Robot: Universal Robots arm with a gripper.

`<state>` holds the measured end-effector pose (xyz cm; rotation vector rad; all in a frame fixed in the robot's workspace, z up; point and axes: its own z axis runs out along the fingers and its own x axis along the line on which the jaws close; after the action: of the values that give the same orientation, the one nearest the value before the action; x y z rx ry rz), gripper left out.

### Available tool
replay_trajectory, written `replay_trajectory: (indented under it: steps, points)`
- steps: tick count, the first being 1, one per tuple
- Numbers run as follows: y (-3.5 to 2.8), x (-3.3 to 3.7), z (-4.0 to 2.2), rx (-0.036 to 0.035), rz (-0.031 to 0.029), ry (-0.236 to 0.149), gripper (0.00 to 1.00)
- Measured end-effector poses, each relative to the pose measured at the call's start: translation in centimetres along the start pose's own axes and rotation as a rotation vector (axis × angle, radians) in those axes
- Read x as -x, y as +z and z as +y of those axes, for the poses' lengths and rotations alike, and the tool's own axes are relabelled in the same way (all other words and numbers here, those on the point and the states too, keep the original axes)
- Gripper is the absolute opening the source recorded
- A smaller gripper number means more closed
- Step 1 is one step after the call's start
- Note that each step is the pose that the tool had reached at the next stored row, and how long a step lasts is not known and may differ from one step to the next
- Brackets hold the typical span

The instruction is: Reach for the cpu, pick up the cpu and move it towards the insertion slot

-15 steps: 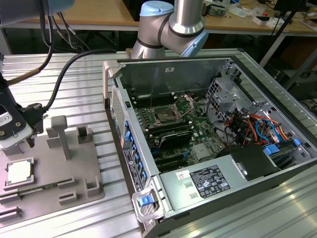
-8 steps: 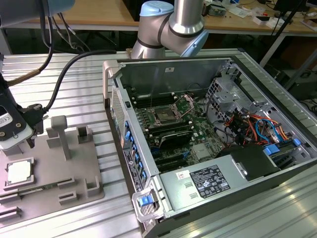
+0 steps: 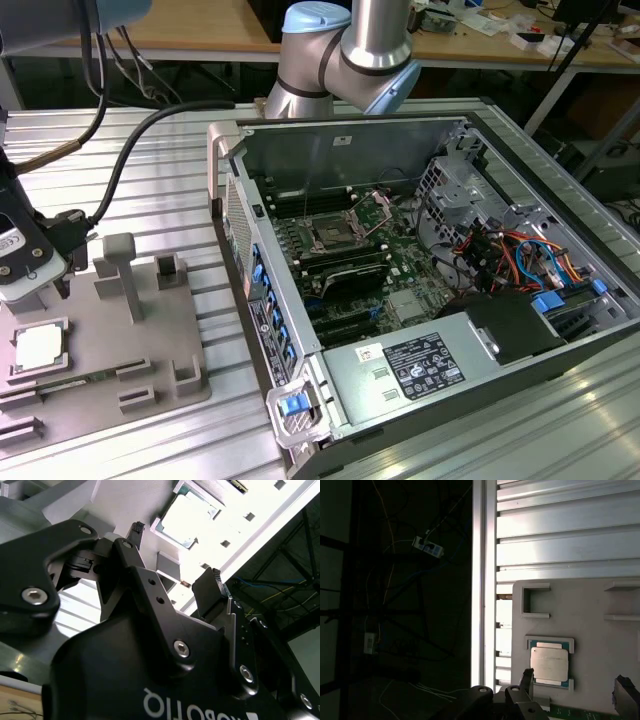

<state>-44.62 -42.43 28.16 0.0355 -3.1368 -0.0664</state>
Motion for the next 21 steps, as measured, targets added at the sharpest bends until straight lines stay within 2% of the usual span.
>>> replay_trajectory:
  steps: [2,3,4,5,6,10,13,18,21]
  points:
    - [0.05,0.00,0.00,0.0001,-0.0001,0.000,0.67]
    - [0.78,0.01,-0.19,-0.0001,0.0000,0.000,0.67]
    - [1.80,-0.55,-0.38,0.0001,-0.0001,0.000,0.67]
    - [2.40,-0.67,-0.43,0.0000,0.0002,0.000,0.67]
    - [3.36,-0.69,-0.48,0.0000,0.0001,0.000,0.67]
    - [4.62,-0.70,-0.56,0.0000,0.0001,0.000,0.67]
    - [5.19,-0.70,-0.62,0.0000,0.0001,0.000,0.67]
    - [5.24,-0.69,-0.62,0.0000,0.0002,0.000,0.67]
    - [5.83,-0.69,-0.69,0.0002,0.0074,0.000,0.67]
